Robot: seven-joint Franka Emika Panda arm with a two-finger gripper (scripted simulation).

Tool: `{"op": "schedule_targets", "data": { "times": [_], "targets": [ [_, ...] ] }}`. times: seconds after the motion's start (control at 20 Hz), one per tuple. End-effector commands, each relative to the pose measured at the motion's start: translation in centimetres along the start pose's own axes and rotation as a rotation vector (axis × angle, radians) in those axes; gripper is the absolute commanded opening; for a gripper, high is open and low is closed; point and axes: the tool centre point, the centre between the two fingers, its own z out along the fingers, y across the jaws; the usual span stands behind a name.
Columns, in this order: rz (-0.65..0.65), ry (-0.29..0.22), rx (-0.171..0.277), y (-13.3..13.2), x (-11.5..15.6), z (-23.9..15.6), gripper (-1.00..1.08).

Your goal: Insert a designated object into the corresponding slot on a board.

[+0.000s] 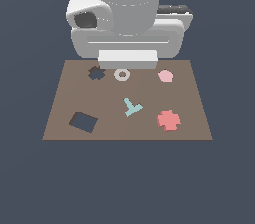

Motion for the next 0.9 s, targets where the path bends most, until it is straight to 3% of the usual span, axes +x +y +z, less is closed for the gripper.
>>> {"op": "schedule_targets", "data": {
  "times": [0.0, 0.4, 0.85],
  "targets": [
    [0.000, 0.000, 0.000, 0.0, 0.0, 0.0, 1.00],
    [-0.009, 0.000, 0.001, -1.1, 0.9, 1.1, 1.00],
    [-0.039, 0.001, 0.002, -4.7, 4.0, 4.6, 1.00]
  ]
}}
